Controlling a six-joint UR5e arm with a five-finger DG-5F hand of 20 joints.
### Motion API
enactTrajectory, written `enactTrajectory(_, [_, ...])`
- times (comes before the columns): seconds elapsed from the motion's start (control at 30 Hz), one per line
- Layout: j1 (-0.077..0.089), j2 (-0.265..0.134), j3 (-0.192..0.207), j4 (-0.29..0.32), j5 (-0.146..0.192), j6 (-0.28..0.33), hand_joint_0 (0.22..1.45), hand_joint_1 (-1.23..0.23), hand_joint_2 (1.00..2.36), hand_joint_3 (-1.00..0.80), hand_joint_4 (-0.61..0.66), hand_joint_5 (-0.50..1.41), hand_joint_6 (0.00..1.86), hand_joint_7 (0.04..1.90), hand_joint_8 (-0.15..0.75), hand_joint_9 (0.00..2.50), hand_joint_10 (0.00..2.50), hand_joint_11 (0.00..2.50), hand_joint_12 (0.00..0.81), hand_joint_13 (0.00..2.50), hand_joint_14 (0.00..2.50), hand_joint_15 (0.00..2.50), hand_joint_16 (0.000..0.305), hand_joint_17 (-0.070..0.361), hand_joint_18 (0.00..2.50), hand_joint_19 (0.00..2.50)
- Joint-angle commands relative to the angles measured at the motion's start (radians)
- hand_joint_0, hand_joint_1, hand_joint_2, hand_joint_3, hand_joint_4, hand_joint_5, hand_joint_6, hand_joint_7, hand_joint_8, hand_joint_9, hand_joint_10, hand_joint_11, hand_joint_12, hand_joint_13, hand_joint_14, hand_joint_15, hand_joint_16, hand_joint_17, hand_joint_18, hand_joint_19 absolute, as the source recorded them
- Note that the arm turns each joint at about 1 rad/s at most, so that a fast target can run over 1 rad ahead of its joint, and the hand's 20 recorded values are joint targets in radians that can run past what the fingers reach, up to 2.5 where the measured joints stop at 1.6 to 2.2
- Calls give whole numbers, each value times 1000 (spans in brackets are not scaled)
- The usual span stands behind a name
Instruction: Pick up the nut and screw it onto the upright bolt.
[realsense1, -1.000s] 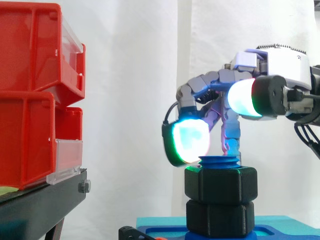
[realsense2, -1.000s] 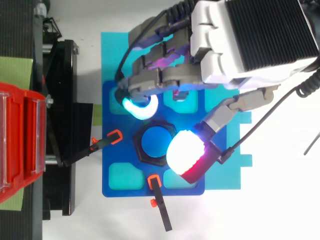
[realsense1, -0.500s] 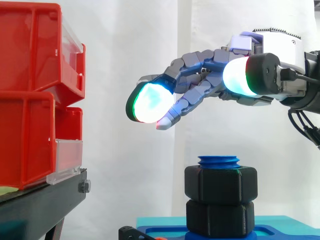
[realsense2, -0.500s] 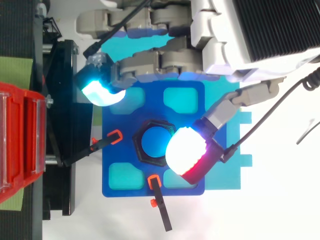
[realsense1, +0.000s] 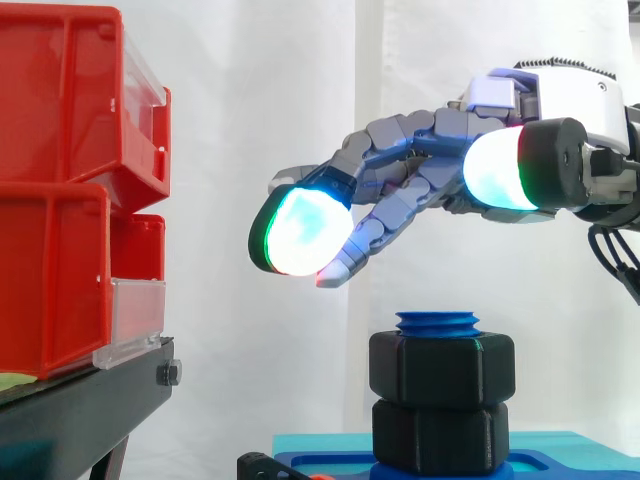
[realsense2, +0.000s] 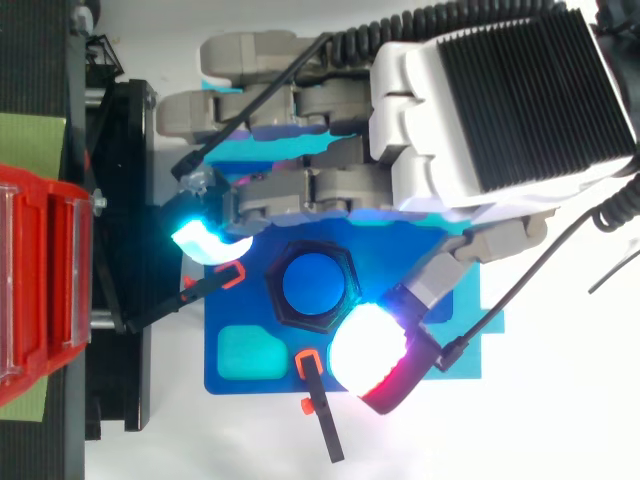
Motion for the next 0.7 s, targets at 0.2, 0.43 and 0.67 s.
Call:
enactTrajectory(0.2, [19,0,-25,11,17,4,475,-338,1000,-500,196,-124,502,655,213,710,0,0,299,117,0,0,37,84,0,0])
enactTrajectory(0.43, [19,-2,-28,-6,17,6,477,-338,1000,-500,196,-123,502,665,217,726,0,0,303,148,0,0,38,85,0,0])
enactTrajectory(0.67, [19,0,-62,34,17,12,466,-212,1000,-500,200,-122,502,677,227,717,0,0,315,147,0,0,40,89,0,0])
